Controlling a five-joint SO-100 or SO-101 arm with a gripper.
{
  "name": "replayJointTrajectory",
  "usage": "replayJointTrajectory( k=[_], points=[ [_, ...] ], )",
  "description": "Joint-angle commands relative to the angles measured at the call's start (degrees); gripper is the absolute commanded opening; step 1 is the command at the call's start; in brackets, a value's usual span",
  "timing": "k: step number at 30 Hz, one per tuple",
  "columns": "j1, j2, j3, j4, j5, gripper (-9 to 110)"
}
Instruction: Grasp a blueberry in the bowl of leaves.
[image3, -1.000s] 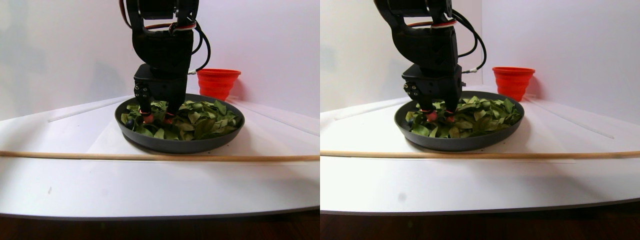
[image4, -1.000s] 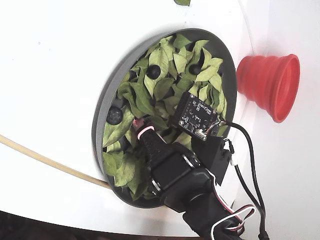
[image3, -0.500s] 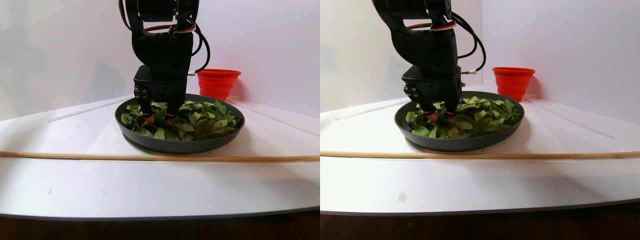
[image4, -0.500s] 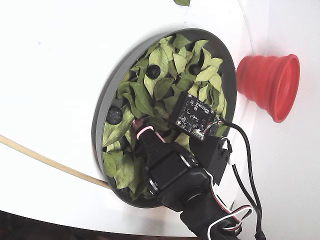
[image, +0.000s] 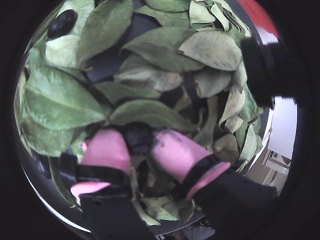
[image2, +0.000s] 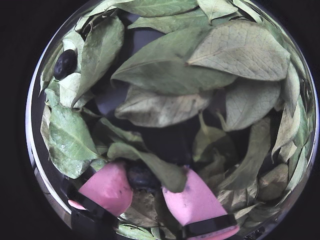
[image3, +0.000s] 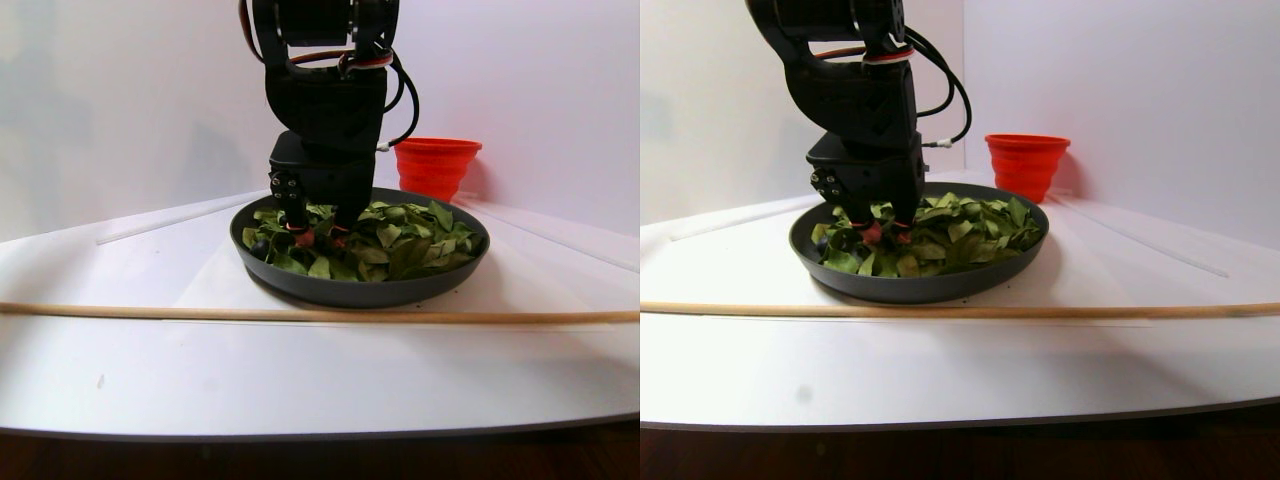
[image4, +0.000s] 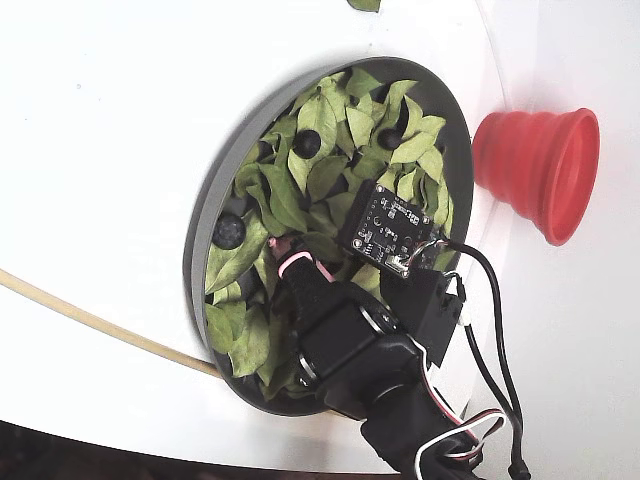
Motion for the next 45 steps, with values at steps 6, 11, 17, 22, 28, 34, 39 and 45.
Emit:
replayJointTrajectory(
  k=[6,11,17,22,28,34,39,45],
  points=[
    [1.32,3.34,0.79,-0.26,-0.79,9],
    [1.58,5.19,1.93,-0.26,-1.41,9],
    [2.02,7.73,3.25,-0.26,-1.67,9],
    [2.20,9.49,3.87,-0.26,-1.58,9],
    [2.64,11.25,4.31,0.00,-1.58,9],
    [3.69,11.78,4.48,0.09,-2.20,9],
    [4.48,12.22,4.39,0.09,-2.55,9],
    [5.62,13.36,4.31,0.35,-3.16,9]
  ],
)
